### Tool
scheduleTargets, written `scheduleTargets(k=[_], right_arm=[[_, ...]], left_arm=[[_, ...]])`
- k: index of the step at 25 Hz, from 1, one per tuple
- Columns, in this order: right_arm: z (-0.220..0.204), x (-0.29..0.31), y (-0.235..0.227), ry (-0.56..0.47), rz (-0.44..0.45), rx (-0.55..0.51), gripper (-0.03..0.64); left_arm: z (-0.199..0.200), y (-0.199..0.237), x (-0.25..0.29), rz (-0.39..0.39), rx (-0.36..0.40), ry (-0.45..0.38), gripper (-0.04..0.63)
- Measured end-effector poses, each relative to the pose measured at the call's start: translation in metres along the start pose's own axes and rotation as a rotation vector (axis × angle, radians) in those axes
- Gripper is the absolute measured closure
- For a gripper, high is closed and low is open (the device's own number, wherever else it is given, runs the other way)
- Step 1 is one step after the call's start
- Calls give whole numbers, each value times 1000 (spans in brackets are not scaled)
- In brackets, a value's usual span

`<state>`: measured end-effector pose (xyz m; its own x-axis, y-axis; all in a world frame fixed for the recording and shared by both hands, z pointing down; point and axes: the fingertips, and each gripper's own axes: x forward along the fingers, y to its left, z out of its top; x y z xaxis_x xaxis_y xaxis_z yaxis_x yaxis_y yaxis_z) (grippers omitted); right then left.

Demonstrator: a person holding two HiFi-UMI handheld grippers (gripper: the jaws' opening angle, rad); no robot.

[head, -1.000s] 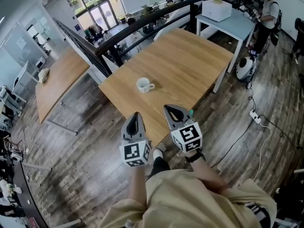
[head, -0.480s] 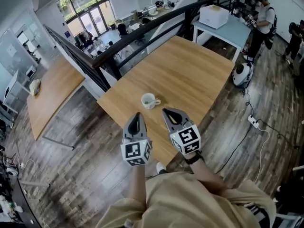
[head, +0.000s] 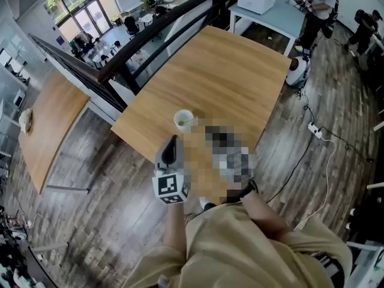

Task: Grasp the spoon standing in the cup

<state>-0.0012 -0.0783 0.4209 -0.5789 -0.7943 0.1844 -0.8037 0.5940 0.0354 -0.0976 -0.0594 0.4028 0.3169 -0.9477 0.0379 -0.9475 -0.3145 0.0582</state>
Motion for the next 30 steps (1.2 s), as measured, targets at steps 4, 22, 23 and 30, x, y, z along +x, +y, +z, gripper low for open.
scheduleTargets(k=[4, 22, 23, 30], right_arm=[[-25, 24, -18, 72, -5, 20, 606], [-140, 143, -48, 335, 27, 170, 604], [-145, 148, -49, 345, 27, 181, 604], [-181, 169, -51, 426, 34, 296, 488]], left_arm=[[-23, 5, 28, -13, -22, 49, 584], [-105, 60, 109, 38, -100, 199, 584], [-108, 63, 112, 41, -103, 205, 584], [-130, 72, 122, 55, -138, 246, 584]])
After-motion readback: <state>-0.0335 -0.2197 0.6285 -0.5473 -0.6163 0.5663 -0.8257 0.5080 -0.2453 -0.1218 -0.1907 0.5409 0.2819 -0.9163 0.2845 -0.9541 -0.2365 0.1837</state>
